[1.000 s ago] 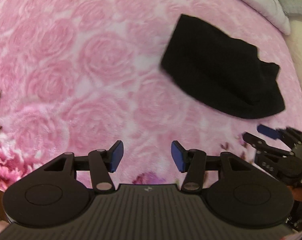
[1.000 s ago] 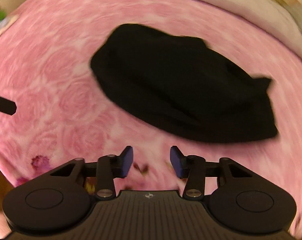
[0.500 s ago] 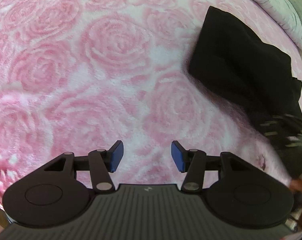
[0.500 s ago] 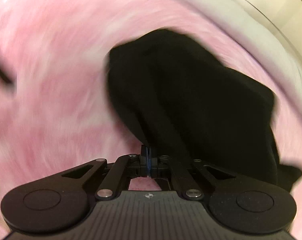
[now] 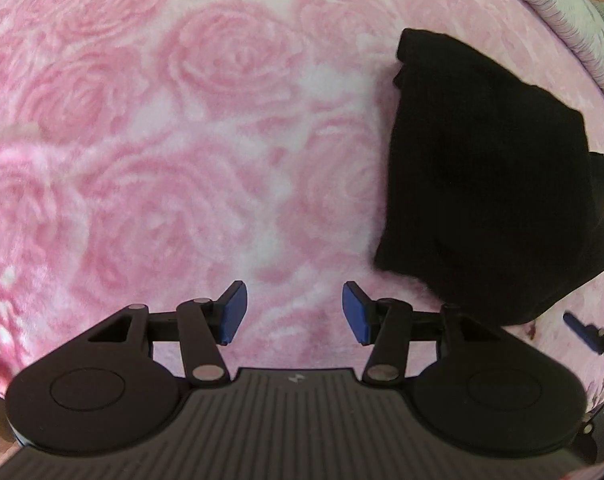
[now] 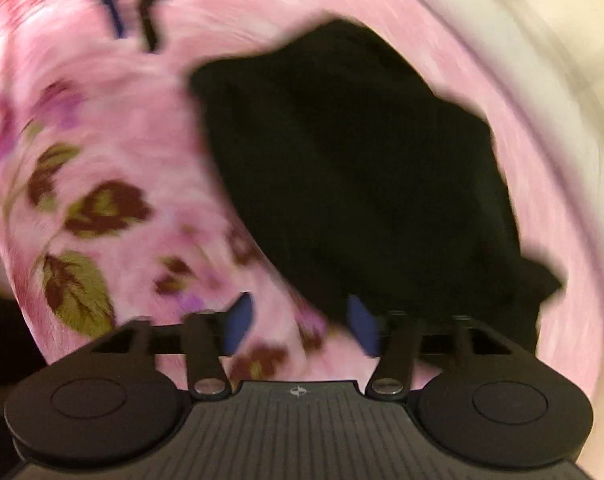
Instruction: Fold clothes
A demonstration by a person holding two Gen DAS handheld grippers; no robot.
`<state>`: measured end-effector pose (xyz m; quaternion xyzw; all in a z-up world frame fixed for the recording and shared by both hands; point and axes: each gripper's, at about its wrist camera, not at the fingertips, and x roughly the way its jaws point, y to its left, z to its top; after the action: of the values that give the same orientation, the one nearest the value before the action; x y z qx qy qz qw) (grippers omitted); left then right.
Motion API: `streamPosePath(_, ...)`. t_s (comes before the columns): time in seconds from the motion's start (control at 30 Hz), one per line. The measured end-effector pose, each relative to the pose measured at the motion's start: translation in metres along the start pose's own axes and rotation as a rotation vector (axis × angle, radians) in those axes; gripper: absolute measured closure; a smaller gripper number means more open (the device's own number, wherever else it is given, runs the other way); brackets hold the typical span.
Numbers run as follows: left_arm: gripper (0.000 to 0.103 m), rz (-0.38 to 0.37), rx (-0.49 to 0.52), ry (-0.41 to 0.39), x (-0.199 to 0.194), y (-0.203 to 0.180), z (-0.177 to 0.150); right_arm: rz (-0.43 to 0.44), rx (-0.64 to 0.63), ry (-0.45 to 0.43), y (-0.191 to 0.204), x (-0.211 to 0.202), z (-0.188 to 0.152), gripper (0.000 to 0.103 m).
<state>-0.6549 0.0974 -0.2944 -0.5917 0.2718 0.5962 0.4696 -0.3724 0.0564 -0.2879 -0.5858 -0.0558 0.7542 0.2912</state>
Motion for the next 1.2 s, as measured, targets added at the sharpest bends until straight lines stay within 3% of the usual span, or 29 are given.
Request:
streamPosePath(0.13, 0.056, 0.006, -0.018, -0.003, 0.0, 0.008, -0.003, -0.031, -0.115, -0.091, 0.021, 0.019, 0.028, 0.033)
streamPosePath(0.33, 0.056, -0.001, -0.027, -0.011, 0.001, 0.016, -0.006, -0.079, -0.203, -0.116, 0.036, 0.058, 0.051, 0.033)
streamPosePath(0.37, 0.056, -0.001, -0.031, -0.012, 0.0, 0.018, -0.006, -0.072, -0.197, -0.117, 0.036, 0.064, 0.055, 0.05)
streamPosePath(0.4, 0.056, -0.002, -0.035, -0.013, 0.0, 0.019, -0.007, -0.021, -0.152, -0.113, 0.027, 0.065, 0.056, 0.067)
streamPosePath(0.43, 0.056, -0.002, -0.038, -0.014, -0.002, 0.02, -0.007, 0.02, -0.072, -0.102, 0.018, 0.063, 0.059, 0.103)
streamPosePath(0.6, 0.056, 0.006, -0.033, -0.026, -0.011, 0.014, -0.004, 0.198, 0.464, -0.135, -0.076, 0.023, 0.059, 0.103)
streamPosePath(0.67, 0.056, 0.003, -0.032, -0.03, -0.017, 0.006, -0.001, 0.288, 0.731, -0.198, -0.138, -0.006, 0.045, 0.103)
streamPosePath(0.8, 0.056, -0.03, -0.031, -0.048, -0.038, -0.019, 0.004, 0.409, 1.079, -0.317, -0.244, -0.066, 0.01, 0.102)
streamPosePath(1.0, 0.056, -0.124, 0.029, -0.101, -0.075, -0.082, 0.007, 0.557, 1.39, -0.395, -0.341, -0.137, -0.028, 0.099)
streamPosePath(1.2, 0.055, -0.225, 0.068, -0.119, -0.08, -0.147, -0.006, 0.564, 1.439, -0.503, -0.396, -0.173, -0.033, 0.099)
